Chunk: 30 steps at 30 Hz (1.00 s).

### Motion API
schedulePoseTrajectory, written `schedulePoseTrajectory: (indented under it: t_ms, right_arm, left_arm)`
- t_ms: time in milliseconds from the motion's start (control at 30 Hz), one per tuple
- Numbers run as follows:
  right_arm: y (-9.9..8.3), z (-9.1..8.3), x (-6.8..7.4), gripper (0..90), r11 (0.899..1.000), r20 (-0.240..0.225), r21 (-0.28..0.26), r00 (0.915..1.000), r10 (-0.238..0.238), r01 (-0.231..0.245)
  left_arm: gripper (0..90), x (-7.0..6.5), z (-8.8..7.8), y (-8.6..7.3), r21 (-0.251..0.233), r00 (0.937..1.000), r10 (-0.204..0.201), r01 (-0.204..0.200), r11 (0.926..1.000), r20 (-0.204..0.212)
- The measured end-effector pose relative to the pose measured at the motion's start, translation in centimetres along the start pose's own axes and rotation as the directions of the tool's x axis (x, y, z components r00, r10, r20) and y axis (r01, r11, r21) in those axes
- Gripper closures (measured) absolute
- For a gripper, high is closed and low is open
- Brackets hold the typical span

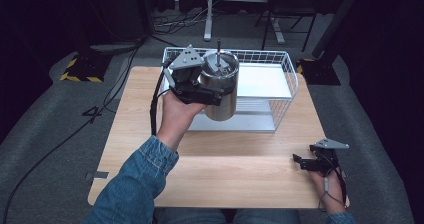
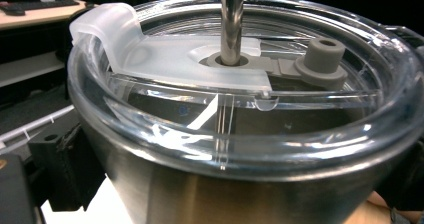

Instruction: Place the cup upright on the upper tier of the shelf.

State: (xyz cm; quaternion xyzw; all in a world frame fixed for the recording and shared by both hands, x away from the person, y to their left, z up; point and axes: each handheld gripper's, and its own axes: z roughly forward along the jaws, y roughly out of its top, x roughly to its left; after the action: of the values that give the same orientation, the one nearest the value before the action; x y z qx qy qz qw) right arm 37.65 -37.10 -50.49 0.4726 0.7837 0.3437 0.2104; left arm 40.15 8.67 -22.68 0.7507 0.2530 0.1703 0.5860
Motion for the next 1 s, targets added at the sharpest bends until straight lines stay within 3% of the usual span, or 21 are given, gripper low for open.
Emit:
schedulePoseTrajectory:
  t_ms: [333, 567, 633, 667, 733, 1000]
  right_arm:
    - [0.0, 0.0, 0.0, 15.2, 1.000, 0.000, -0.002, 1.0000, -0.002, 0.002]
    - [0.0, 0.0, 0.0, 15.4, 1.000, -0.001, -0.002, 1.0000, -0.002, 0.002]
    - [0.0, 0.0, 0.0, 15.4, 1.000, -0.001, -0.002, 1.0000, -0.003, 0.003]
    - [0.0, 0.0, 0.0, 15.4, 1.000, -0.002, -0.002, 1.0000, -0.003, 0.003]
    - [0.0, 0.0, 0.0, 15.4, 1.000, -0.002, -0.002, 1.0000, -0.003, 0.003]
    - [0.0, 0.0, 0.0, 15.5, 1.000, -0.001, -0.003, 1.0000, -0.001, 0.001]
  left_arm:
    - [3.3, 1.0, 1.7, 1.9, -0.014, 0.9984, -0.011, 0.010, 0.9999, -0.056]
    - [3.3, 2.4, 3.3, 3.3, -0.023, 0.9944, -0.028, 0.026, 0.9994, -0.102]
    - [3.3, 2.8, 3.7, 3.5, -0.028, 0.9925, -0.031, 0.028, 0.9992, -0.118]
    - [3.3, 3.2, 4.2, 3.7, -0.033, 0.9878, -0.051, 0.047, 0.9984, -0.147]
    - [3.3, 3.7, 4.7, 3.8, -0.030, 0.9842, -0.065, 0.061, 0.9977, -0.165]
    - [3.3, 5.5, 6.6, 4.0, -0.035, 0.9734, -0.091, 0.085, 0.9957, -0.210]
